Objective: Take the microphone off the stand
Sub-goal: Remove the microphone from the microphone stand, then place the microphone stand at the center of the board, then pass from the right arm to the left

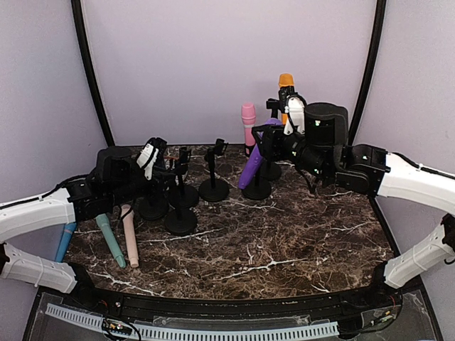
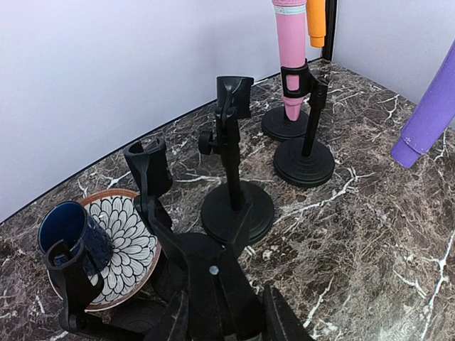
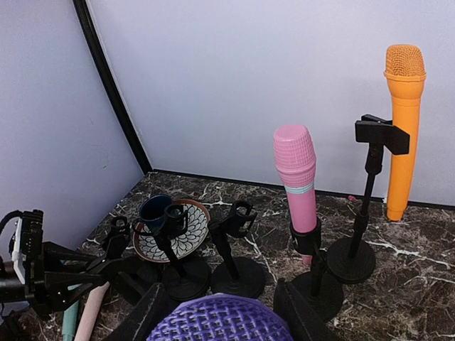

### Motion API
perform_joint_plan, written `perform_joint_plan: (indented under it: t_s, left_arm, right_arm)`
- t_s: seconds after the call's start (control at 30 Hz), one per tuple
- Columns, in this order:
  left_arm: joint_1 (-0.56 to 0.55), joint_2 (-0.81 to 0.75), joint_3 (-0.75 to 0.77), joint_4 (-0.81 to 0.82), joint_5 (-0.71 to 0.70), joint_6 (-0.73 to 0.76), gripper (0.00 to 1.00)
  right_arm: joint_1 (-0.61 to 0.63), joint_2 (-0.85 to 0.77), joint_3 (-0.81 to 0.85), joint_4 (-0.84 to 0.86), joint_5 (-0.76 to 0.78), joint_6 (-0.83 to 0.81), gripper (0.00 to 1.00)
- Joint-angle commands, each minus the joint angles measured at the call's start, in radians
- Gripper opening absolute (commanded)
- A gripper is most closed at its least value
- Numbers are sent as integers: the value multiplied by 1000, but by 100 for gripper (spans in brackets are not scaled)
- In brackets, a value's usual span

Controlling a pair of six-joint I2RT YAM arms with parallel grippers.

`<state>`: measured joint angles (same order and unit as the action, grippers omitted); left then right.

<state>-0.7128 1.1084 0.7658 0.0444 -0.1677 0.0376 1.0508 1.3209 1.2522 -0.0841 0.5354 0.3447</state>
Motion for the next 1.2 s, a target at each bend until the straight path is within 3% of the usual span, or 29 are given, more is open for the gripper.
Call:
perform_joint_plan:
  t_s: [0.0, 0.17, 0.3, 0.43, 0.57, 0.77, 0.9, 1.0, 1.17]
  left_arm:
    - [24, 13, 30, -118, -68, 42, 0]
    - [39, 12, 35, -113, -40, 40, 2]
    - [42, 22, 35, -113, -27, 30, 14]
    - [42, 3, 45, -117, -13, 26, 57]
    - [43, -37, 77, -152, 6, 29, 77]
    - [42, -81, 203, -290, 95, 46, 86]
    - [34, -67, 305, -350, 328, 13, 84]
    - [-30, -52, 338, -303, 485, -44, 84]
    - [-171, 47, 398, -236, 570, -97, 84]
  right_arm:
    - [-5, -23, -8, 37, 7, 13, 38]
    - [-5, -22, -10, 39, 0, 20, 38]
    - [-5, -23, -8, 39, -9, 20, 38]
    - [-5, -29, -7, 42, -30, 16, 38]
    - [-6, -29, -7, 50, -84, 8, 38]
    - [-29, -46, -34, 101, -255, 13, 38]
    - [-60, -69, -63, 193, -459, 29, 38]
    - [-72, -71, -69, 246, -610, 42, 38]
    - [-73, -37, -33, 292, -822, 60, 39]
